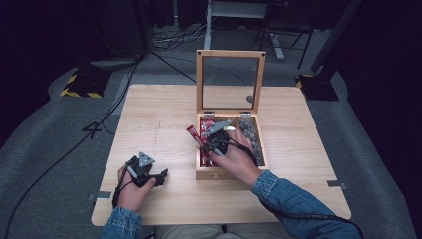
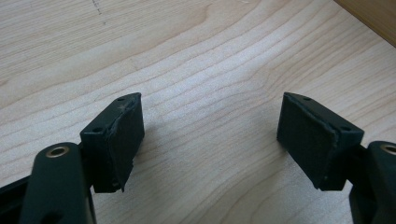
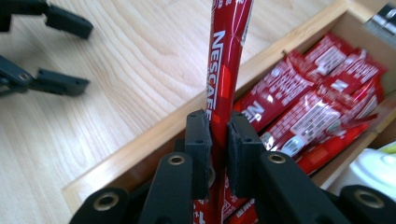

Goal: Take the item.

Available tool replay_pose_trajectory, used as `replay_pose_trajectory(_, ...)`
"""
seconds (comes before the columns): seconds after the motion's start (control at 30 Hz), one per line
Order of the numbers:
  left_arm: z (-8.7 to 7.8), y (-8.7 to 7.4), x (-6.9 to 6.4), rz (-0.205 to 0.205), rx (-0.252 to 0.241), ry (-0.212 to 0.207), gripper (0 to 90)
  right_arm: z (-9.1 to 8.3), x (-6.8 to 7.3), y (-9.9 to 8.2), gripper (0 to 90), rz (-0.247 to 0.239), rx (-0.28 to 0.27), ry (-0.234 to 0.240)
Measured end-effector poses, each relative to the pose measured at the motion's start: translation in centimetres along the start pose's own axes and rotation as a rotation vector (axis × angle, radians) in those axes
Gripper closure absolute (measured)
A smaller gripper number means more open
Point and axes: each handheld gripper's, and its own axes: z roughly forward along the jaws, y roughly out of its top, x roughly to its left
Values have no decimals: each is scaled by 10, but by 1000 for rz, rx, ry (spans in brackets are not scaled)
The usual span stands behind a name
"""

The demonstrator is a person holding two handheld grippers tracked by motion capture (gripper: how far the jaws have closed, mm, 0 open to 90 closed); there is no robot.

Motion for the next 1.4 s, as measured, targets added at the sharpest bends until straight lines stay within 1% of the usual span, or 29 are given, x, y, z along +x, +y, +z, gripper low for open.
replay_pose_trajectory(0.17, 0, 0, 0, 0, 0, 0, 233, -11, -4, 4, 808, 5, -49, 3)
replay_pose_trajectory(0.23, 0, 0, 0, 0, 0, 0, 233, -13, -5, 5, 808, 0, -60, 6)
replay_pose_trajectory(0.3, 0, 0, 0, 0, 0, -3, 232, -17, -6, 7, 808, -14, -78, -2)
replay_pose_trajectory(0.37, 1, 1, 0, -1, 1, -3, 224, -20, -7, 7, 808, -16, -92, -3)
replay_pose_trajectory(0.63, 2, 2, 1, 1, 3, -7, 207, -37, -12, 10, 808, -3, -140, -1)
replay_pose_trajectory(0.73, 3, 3, 1, 3, 4, -6, 200, -44, -15, 11, 808, 2, -154, -3)
replay_pose_trajectory(0.83, 3, 3, 2, 9, 6, -7, 193, -54, -19, 10, 808, 8, -165, -13)
replay_pose_trajectory(1.07, 4, 4, 3, 8, 13, -16, 173, -73, -30, 6, 808, 29, -191, -35)
replay_pose_trajectory(1.23, 5, 5, 4, 14, 13, -17, 165, -85, -38, 3, 808, 32, -202, -49)
replay_pose_trajectory(1.4, 5, 5, 4, 14, 13, -16, 165, -97, -49, -2, 808, 39, -207, -72)
